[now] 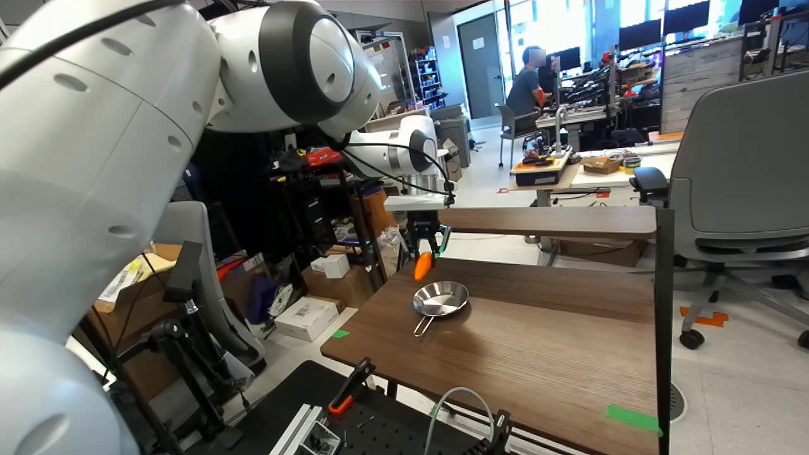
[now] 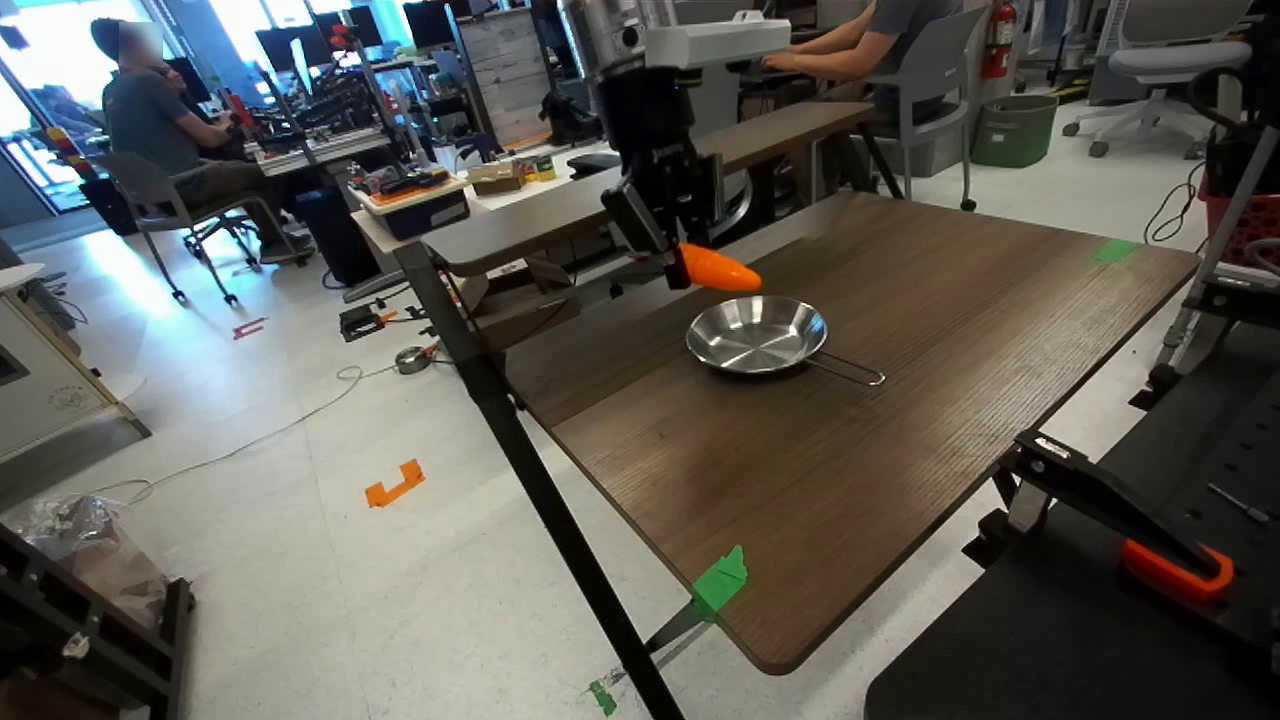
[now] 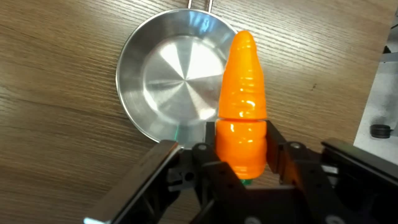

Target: Pick the carrot and put it on the pan

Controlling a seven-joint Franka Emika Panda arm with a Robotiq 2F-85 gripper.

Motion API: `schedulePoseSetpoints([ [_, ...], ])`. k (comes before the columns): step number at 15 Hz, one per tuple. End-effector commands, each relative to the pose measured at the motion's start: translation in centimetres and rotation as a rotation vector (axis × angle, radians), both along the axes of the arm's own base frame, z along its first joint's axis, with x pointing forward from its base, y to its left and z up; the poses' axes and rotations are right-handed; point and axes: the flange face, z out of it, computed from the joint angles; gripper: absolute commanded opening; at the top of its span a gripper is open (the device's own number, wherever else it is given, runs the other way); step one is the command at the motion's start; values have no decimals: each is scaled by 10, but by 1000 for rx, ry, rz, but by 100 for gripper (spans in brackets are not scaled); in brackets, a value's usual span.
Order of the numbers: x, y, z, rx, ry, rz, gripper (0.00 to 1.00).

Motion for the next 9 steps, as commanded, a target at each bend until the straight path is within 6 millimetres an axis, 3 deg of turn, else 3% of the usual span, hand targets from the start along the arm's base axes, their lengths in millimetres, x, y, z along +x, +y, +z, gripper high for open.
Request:
schedulePoseSetpoints([
  [1, 1, 0, -8, 2, 47, 11, 14],
  [9, -6, -14, -25, -18, 97, -10, 14],
])
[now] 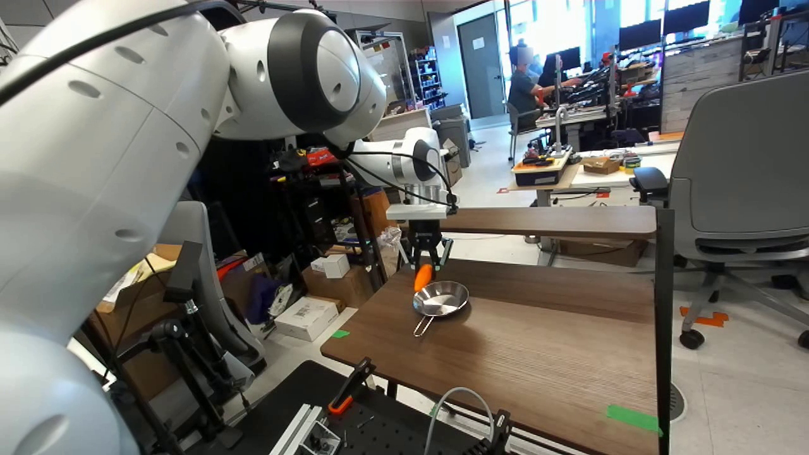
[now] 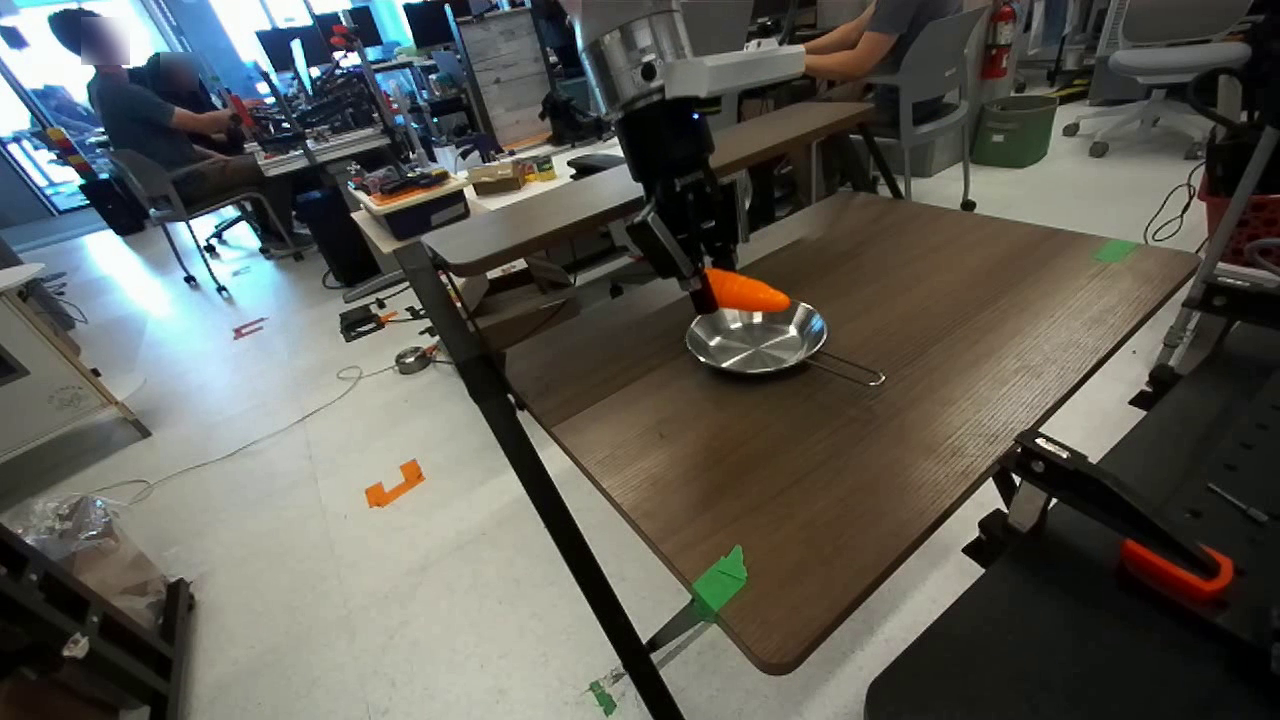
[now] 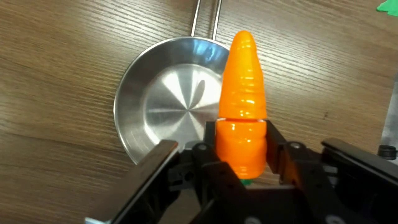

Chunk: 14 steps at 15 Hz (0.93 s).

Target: Pick the carrot and put it on the pan

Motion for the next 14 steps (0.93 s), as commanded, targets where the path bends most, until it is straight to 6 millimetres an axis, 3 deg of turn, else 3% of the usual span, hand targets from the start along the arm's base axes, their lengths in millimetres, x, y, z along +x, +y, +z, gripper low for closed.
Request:
schedulePoseSetpoints([
  [1, 4, -9, 0, 4, 19, -13, 14],
  [14, 7, -23, -12, -12, 29, -21, 14],
])
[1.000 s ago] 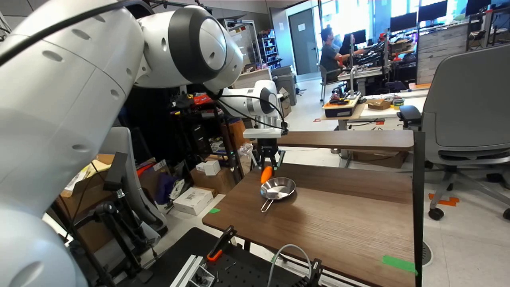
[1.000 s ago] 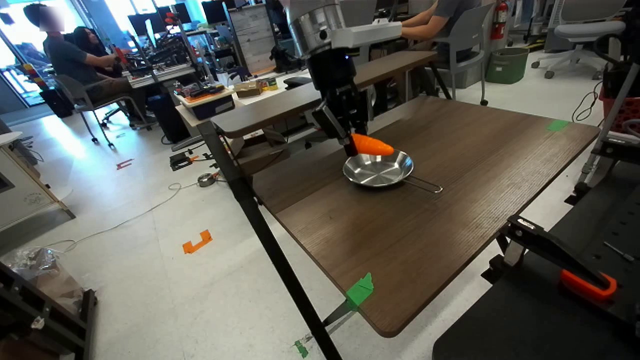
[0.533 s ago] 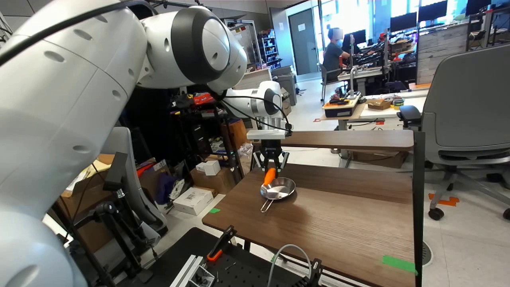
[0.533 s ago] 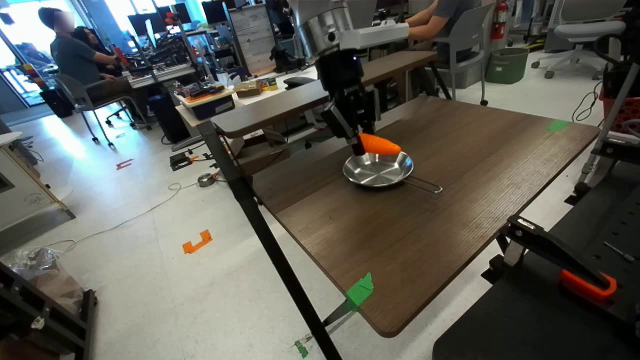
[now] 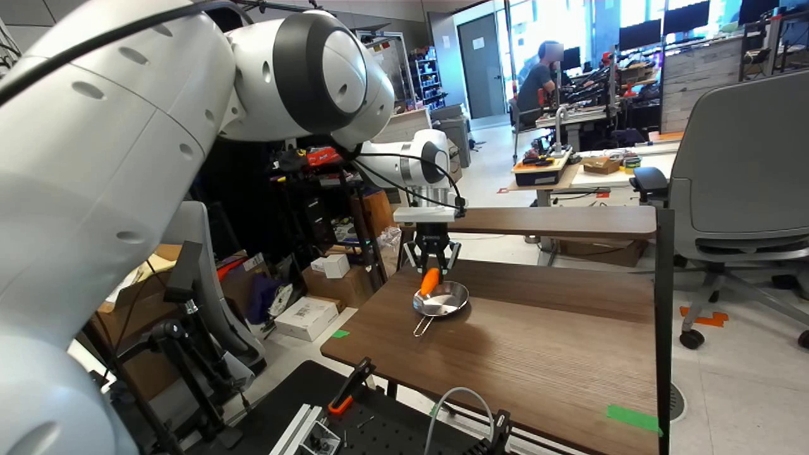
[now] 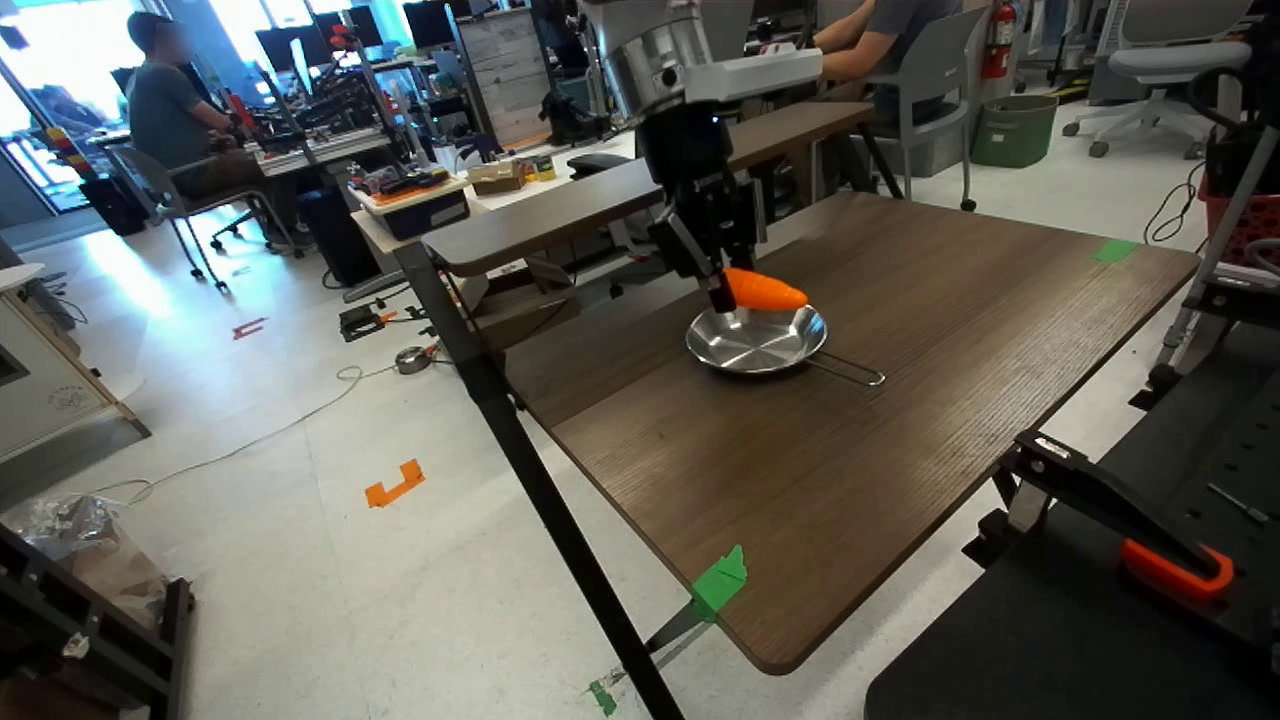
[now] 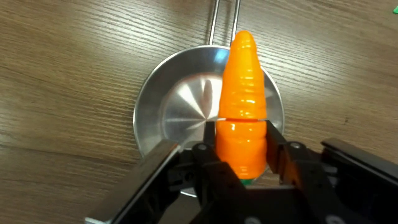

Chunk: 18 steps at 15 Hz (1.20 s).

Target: Pick the carrot and put it on the pan

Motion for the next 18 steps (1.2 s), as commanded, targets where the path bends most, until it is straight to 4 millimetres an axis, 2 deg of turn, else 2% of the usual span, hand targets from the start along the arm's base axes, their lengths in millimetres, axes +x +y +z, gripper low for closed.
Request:
schedulePoseSetpoints([
  [1, 6, -5, -6, -4, 12, 5, 14],
  [17, 19, -4, -9, 5, -8, 29, 14],
  [18, 19, -4, -9, 8, -3, 27, 64],
])
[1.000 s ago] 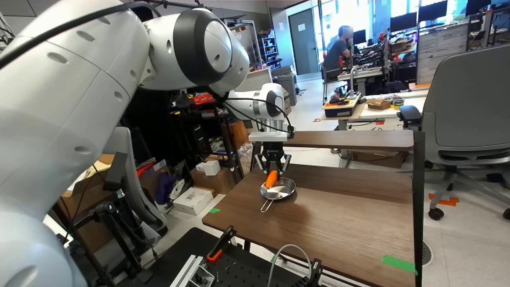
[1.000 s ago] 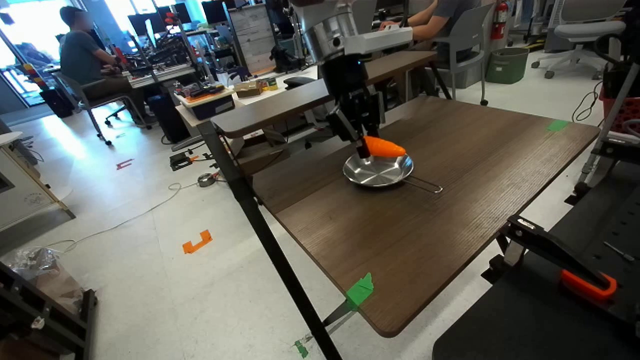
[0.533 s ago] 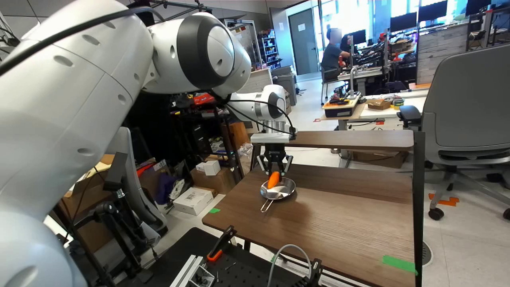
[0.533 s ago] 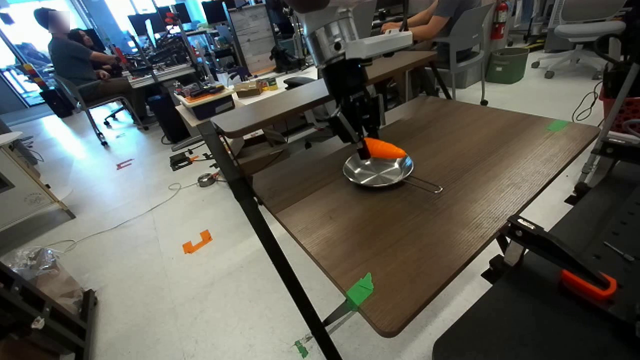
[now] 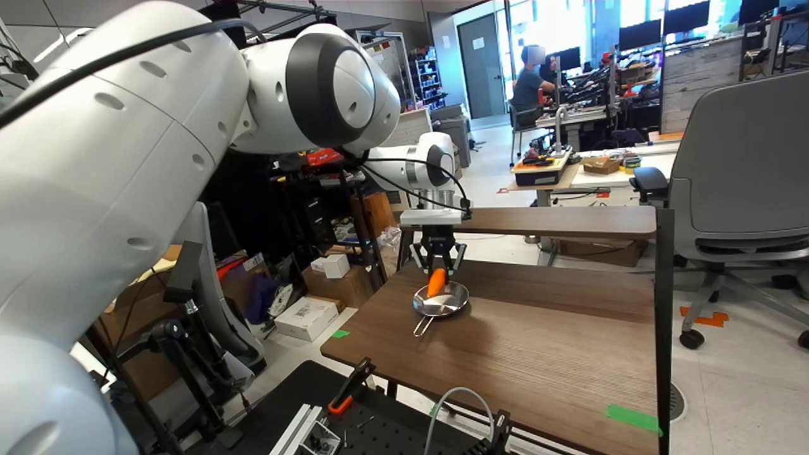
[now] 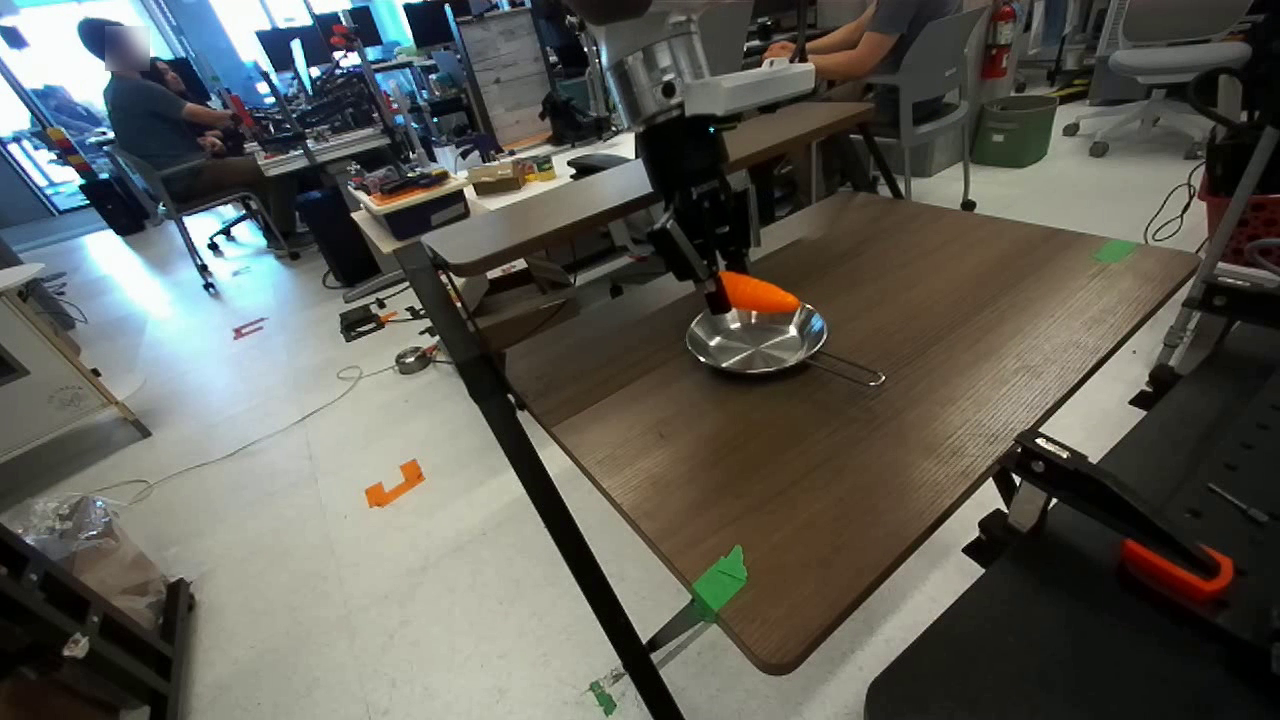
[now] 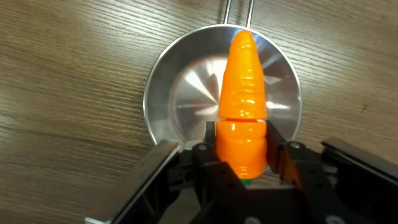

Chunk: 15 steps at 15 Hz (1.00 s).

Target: Pick the carrot and put it on the pan

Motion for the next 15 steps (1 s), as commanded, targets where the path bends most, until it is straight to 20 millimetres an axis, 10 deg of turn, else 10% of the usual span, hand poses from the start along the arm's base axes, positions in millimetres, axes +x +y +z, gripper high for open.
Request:
schedulePoseSetpoints([
  [1, 6, 1, 1, 3, 15, 14, 65],
  [6, 6, 1, 3, 2, 22, 17, 99],
  [15, 9, 8, 30, -10, -42, 29, 100],
])
